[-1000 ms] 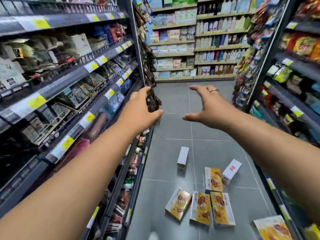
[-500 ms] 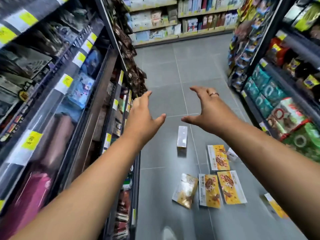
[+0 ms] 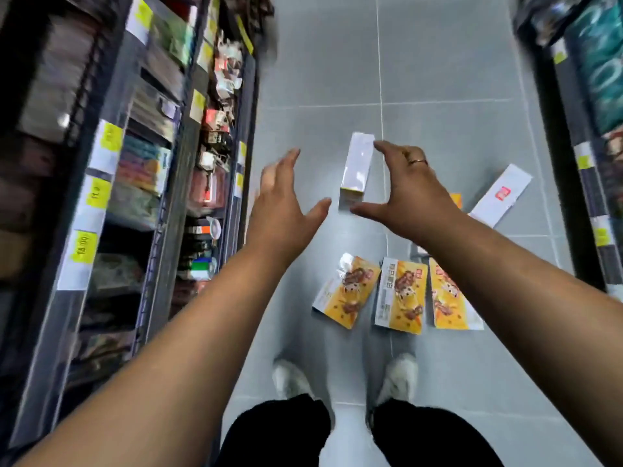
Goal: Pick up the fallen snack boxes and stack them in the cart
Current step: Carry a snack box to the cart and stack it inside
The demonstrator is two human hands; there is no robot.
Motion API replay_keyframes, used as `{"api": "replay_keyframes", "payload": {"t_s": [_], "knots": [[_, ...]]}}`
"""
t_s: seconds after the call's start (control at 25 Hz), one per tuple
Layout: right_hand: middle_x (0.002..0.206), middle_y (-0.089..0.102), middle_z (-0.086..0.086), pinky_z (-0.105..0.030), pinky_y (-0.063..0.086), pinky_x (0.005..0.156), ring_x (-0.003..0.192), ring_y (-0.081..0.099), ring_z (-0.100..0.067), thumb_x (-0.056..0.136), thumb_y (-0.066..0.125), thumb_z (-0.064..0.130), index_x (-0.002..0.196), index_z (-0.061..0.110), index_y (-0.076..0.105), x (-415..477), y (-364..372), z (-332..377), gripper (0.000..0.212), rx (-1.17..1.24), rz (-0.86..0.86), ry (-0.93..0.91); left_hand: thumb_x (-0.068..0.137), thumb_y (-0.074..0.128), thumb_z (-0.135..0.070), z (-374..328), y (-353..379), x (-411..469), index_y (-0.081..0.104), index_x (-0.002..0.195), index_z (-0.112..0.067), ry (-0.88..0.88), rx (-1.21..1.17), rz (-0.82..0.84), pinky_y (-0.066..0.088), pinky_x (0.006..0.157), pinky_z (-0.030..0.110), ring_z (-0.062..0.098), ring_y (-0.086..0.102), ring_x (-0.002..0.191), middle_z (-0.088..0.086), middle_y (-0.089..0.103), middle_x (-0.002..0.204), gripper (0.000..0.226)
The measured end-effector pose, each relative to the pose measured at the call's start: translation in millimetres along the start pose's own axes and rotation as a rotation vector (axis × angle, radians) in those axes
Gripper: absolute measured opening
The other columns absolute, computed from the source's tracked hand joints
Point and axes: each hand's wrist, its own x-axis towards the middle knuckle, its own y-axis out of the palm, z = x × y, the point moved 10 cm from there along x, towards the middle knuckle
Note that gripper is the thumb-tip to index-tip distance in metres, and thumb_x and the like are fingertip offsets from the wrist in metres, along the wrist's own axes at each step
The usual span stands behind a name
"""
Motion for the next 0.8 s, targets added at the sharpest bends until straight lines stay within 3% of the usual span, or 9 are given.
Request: {"api": "replay_keyframes", "payload": {"t_s": [0.12,0.28,0.52,0.64,0.8], "knots": [[0.147,0.029,-0.013,-0.045,0.041,0.104,0.129,0.041,-0.036,0.07,0.081,0.047,0.149,0.031,0.025,24.0,84.9,-59.9,0.098,-0.007,0.059,0.013,0.086,0.07,-0.034,67.8,86.4,2.5,0.026,0.15,-0.024,-0.054,0.002,0.048,0.035,0.11,0.037,0.025,0.04,0.134,0.009,0.033,0.149,0.079],[0.146,0.03,-0.015,-0.044,0.041,0.104,0.127,0.043,-0.038,0.07,0.081,0.048,0.148,0.029,0.025,61.9,200.5,-131.2,0.098,-0.022,0.132,-0.019,0.087,0.069,-0.033,160.4,193.4,10.1,0.026,0.15,-0.025,-0.127,-0.001,0.049,0.037,0.104,0.029,0.023,0.041,0.134,0.006,0.033,0.15,0.077],[0.152,0.024,-0.015,-0.051,0.042,0.103,0.13,0.039,-0.041,0.066,0.082,0.051,0.149,0.035,0.019,93.3,364.8,-231.3,0.106,-0.163,0.288,-0.062,0.084,0.072,-0.037,293.4,357.5,-12.0,0.016,0.153,-0.027,-0.262,0.022,0.133,0.039,0.106,0.036,0.027,0.04,0.135,0.008,0.03,0.152,0.089],[0.154,0.019,-0.016,-0.052,0.043,0.101,0.13,0.037,-0.042,0.064,0.083,0.052,0.149,0.043,0.012,106.7,426.1,-272.9,0.112,-0.248,0.38,-0.084,0.079,0.072,-0.051,346.2,411.5,-24.1,0.01,0.153,-0.031,-0.32,0.109,0.177,0.04,0.103,0.039,0.03,0.039,0.134,0.008,0.03,0.151,0.099],[0.154,0.016,-0.017,-0.049,0.044,0.1,0.129,0.039,-0.043,0.052,0.086,0.06,0.147,0.051,0.002,129.7,473.2,-297.2,0.128,-0.287,0.456,-0.105,0.063,0.067,-0.077,409.3,449.6,-51.2,-0.002,0.151,-0.037,-0.629,0.169,0.299,0.04,0.103,0.047,0.036,0.036,0.133,0.01,0.026,0.147,0.118]]}}
